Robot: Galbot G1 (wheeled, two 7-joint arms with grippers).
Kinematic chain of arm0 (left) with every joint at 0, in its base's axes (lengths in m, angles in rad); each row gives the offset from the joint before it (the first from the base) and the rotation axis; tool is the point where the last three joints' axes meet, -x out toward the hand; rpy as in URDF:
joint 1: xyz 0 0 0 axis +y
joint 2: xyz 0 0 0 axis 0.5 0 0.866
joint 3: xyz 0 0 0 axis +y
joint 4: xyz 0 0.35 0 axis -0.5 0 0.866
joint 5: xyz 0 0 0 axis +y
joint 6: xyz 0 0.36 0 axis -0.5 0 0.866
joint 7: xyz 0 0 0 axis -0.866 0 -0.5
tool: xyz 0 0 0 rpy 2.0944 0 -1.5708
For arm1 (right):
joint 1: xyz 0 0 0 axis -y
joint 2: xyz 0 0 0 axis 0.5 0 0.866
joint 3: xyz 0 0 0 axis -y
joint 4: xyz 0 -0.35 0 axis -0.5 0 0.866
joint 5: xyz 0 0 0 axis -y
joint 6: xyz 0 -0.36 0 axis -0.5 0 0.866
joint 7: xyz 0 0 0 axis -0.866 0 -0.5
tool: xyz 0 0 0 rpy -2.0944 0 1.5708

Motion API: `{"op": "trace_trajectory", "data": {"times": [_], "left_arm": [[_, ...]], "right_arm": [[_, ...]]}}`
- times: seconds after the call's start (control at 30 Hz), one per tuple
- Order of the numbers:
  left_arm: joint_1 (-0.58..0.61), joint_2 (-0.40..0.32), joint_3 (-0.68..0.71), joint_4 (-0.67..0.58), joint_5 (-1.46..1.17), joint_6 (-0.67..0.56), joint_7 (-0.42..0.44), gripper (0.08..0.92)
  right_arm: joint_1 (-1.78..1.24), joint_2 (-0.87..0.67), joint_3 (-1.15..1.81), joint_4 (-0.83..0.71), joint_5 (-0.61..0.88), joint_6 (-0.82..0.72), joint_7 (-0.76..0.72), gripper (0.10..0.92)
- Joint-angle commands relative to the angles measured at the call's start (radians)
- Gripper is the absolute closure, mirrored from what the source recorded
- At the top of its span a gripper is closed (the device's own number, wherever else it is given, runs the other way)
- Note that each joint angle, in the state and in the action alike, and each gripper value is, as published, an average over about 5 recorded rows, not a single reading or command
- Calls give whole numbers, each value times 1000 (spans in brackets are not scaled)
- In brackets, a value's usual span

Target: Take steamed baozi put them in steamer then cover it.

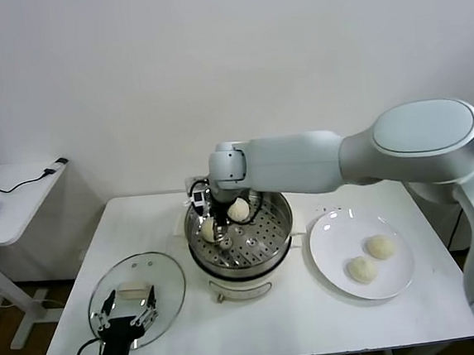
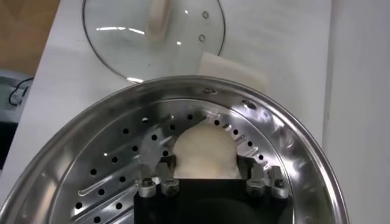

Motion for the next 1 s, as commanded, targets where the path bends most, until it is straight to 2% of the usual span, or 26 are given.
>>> {"op": "trace_trajectory", "data": {"times": [0.03,0.23,0.47,0.77,1.0], "left_arm": [[1,2,-2,-1,0,2,1,177],[3,4,-2,-5,1,2,1,177],[1,5,-1,-5,1,3,2,177],[5,3,-5,2,2,-2,1,177],[6,-7,-3,1,5,-2,1,177]], "right_arm": [[32,-42,29,11,-25,61,-67,218],[271,-205,-37,99,-35,205,-259,203],[507,-512,-222,246,-96,301,-399,203],[460,-839,-399,429,-334,300,-366,203],[174,-952,-260,423,-469,243,-297,203]]}}
